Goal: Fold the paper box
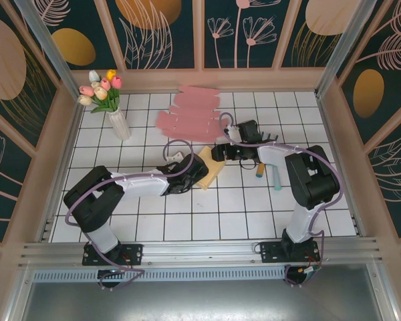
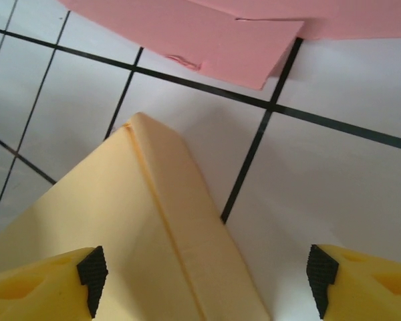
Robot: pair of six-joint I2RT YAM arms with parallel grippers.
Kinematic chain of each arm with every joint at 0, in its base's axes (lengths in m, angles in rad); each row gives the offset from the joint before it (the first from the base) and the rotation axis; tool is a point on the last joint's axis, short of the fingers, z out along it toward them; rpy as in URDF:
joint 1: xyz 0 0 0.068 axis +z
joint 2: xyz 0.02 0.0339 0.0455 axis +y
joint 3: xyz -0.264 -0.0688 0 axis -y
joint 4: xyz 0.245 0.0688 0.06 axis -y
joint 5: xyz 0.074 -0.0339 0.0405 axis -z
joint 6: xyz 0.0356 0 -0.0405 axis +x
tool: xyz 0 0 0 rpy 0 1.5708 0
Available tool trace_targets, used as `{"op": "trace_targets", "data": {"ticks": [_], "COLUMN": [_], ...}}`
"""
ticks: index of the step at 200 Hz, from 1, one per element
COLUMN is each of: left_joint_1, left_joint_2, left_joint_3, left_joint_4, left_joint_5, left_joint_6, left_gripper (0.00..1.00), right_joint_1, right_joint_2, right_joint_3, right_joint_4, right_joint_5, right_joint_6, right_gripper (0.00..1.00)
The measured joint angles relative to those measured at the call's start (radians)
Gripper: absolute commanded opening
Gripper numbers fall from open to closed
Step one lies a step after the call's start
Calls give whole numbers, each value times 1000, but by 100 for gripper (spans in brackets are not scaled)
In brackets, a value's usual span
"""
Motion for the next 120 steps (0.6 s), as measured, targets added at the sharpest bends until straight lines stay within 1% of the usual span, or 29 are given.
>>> {"op": "trace_targets", "data": {"ticks": [20,39,64,87,120], "left_joint_1": [0,0,2,3,3], "left_joint_2": [13,30,69,98,166], "left_joint_3": [19,44,89,134,264], "left_joint_4": [2,-3,-24,-23,-12], "left_joint_5": [-21,-37,-55,-51,-38], "left_joint_6": [9,30,75,126,210], "left_gripper": [80,79,79,78,78], "right_joint_1": [0,-2,-18,-48,-114], "right_joint_2": [16,44,43,10,-115], "right_joint_3": [5,12,14,-3,-51], "right_joint_4": [-4,-5,-5,-7,-11], "right_joint_5": [-41,-63,-67,-57,1], "right_joint_6": [-2,-10,-10,-6,20], "right_gripper": [62,58,51,50,49]}}
